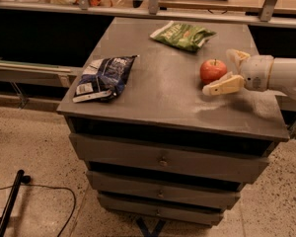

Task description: Move apple near blue chip bag

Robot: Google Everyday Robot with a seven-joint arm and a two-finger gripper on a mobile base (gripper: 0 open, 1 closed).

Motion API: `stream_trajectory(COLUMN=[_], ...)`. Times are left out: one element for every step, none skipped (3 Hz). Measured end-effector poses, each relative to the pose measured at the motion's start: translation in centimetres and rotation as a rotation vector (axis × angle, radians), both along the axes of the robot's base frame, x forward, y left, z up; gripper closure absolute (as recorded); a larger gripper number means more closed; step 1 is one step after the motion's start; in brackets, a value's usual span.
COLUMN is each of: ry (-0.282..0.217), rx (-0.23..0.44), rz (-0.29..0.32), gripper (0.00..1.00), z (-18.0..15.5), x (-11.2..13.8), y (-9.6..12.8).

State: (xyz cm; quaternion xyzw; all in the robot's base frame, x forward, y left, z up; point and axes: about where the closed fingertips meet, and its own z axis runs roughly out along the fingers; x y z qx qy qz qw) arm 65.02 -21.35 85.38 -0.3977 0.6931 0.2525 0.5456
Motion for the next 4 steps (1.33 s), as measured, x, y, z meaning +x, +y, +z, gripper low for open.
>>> stream_trajectory(ry=[0.049,0.074,0.067,0.005], rx=[0.017,0.037,0.054,0.066], rz=[0.039,0.063,0.108,0.241], gripper=[0.19,0.42,0.65,0.88], z=[-1.1,-1.6,-0.8,1.9], x=[0.2,0.2,0.0,-0.9], y=[1.0,1.4,2.6,6.1])
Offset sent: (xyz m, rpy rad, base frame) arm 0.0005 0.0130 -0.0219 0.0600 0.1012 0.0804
